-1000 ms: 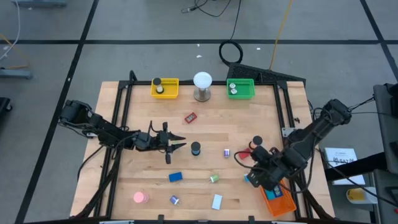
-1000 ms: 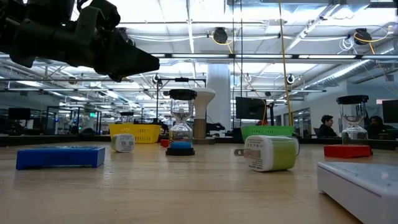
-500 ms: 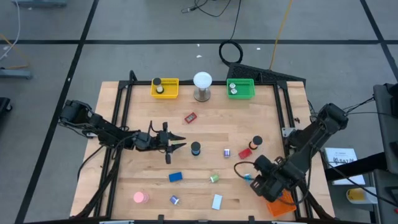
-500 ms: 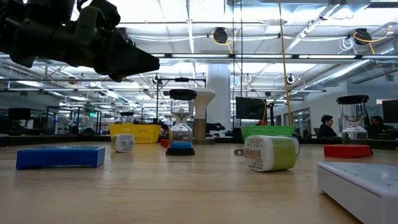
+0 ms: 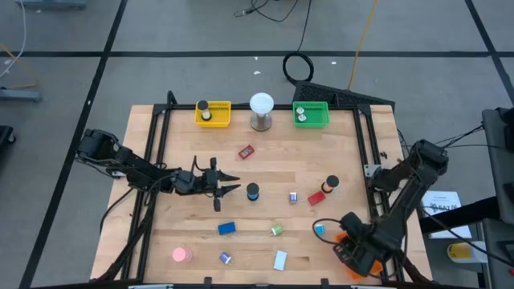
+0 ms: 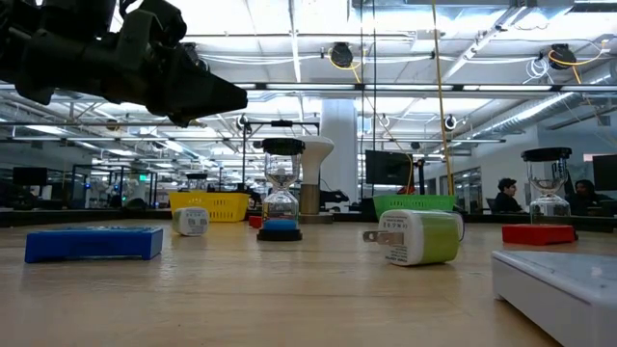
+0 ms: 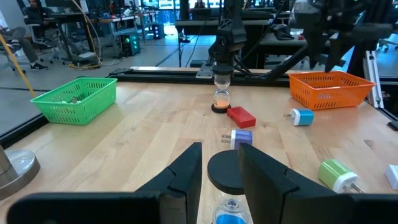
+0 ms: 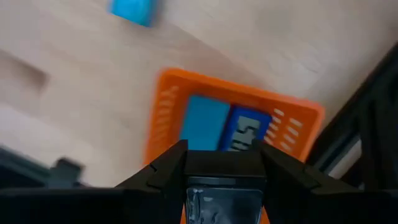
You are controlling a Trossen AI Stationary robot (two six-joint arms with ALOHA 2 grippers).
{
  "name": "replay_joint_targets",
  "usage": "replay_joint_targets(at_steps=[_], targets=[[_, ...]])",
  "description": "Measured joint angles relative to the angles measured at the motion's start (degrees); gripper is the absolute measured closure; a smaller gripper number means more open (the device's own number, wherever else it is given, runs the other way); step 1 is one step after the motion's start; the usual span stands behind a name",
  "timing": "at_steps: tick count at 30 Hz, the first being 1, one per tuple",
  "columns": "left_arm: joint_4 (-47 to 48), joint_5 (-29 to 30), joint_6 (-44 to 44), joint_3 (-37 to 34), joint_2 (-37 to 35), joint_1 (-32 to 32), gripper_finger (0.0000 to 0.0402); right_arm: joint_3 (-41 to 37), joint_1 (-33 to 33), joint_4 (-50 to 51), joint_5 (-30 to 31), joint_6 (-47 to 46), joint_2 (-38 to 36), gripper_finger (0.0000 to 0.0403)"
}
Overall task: Pick & Place Office items
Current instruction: Put the black digital timer into the orange bin
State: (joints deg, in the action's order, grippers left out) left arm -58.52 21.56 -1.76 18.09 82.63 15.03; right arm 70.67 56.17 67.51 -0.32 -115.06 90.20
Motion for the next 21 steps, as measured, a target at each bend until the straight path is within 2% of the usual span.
replay_joint_targets(at_steps=[9, 21], targets=[[0.00, 0.00, 0.00, 0.00, 0.00, 0.00, 0.0295, -6.25, 2.74, -7.37, -0.04, -4.54, 0.02, 0.0253], [0.02, -0.02, 0.00, 0.00, 0.00, 0.02, 0.0295, -10.24, 2.83, -10.70, -2.80, -6.04, 0.02, 0.0246]])
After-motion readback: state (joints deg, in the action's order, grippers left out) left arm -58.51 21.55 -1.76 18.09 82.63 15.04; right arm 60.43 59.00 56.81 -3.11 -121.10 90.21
